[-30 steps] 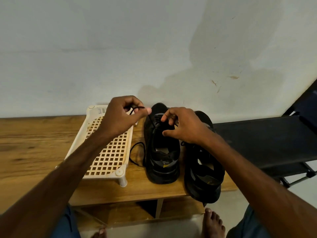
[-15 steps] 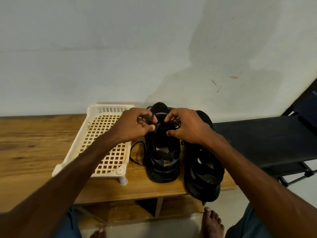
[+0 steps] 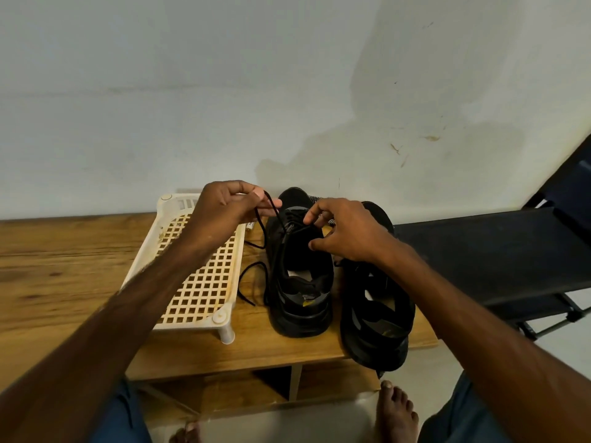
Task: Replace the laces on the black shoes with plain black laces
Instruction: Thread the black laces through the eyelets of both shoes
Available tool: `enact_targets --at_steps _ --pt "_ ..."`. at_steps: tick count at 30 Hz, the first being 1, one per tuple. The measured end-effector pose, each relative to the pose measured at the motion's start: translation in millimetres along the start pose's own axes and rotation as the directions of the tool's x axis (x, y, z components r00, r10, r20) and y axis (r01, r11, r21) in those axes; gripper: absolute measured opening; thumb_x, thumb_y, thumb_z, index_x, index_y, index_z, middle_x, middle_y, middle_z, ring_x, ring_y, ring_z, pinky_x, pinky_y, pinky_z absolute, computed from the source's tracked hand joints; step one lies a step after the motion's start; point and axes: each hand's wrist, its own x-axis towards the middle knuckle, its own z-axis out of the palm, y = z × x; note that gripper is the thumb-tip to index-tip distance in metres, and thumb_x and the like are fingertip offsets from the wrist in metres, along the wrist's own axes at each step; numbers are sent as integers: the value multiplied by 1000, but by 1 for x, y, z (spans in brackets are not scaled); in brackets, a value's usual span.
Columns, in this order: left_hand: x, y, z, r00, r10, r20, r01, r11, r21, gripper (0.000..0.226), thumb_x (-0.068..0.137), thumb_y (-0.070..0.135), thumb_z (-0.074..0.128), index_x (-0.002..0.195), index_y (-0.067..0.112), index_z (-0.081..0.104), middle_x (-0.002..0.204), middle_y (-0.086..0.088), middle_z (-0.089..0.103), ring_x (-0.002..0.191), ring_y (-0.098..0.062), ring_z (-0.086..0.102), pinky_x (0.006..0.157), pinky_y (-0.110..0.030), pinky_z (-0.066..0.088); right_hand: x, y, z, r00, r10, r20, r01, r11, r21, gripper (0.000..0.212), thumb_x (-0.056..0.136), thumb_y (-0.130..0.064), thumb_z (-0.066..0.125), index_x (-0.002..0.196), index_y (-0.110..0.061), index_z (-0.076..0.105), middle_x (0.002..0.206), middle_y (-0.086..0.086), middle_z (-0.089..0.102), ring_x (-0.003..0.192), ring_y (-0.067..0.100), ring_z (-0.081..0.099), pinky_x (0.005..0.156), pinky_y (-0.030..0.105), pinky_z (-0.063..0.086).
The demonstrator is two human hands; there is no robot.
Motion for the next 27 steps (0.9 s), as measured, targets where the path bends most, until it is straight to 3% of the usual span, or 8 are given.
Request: enact_targets --at_steps 3,7,9,12,16,22,27 --pt "-1 -2 4 998 -61 25 63 994 -90 23 104 20 56 105 0 69 102 -11 79 94 -28 77 80 -32 63 1 0 1 1000 16 -5 -16 1000 -4 38 79 -21 87 112 -30 69 107 -6 66 90 9 68 62 24 59" --pt "2 -4 2 986 -141 84 149 983 -107 35 102 34 60 96 2 72 96 -19 77 83 -31 77 69 -33 64 0 -1 1 999 38 -2 -38 998 43 37 79 -18 87 111 -28 69 104 -6 65 82 10 68 56 27 62" --pt "0 -6 3 979 -174 106 180 982 -56 39 101 37 60 89 2 72 89 -20 77 69 -28 76 56 -26 60 0 -2 1 999 39 2 -39 998 51 37 80 -17 86 110 -28 69 103 -6 64 73 8 65 49 22 57" --pt "-3 -12 9 980 -191 60 179 970 165 31 99 33 65 89 4 71 79 -13 77 56 -26 72 46 -23 51 1 -2 2 1000 31 3 -31 999 43 37 80 -17 86 110 -28 69 105 -5 64 72 7 64 47 18 53" --pt "-6 -14 15 960 -263 92 216 912 349 13 91 29 76 98 18 73 80 -9 78 64 -27 76 47 -23 52 1 -1 3 999 34 -4 -34 998 48 36 80 -17 86 109 -28 68 104 -5 63 74 8 64 51 22 56" --pt "-4 -11 8 925 -337 178 259 898 355 15 88 26 79 100 18 76 85 -12 78 64 -22 67 51 -22 51 3 0 5 999 31 -9 -31 999 22 36 78 -18 86 108 -29 68 100 -7 65 70 4 62 58 19 50" --pt "0 -17 11 855 -491 167 442 859 258 17 85 19 81 100 13 78 61 -7 61 46 -8 47 42 -16 36 3 -1 6 1000 27 -11 -27 1000 -4 36 79 -18 86 107 -31 67 94 -11 62 71 4 61 51 13 46"
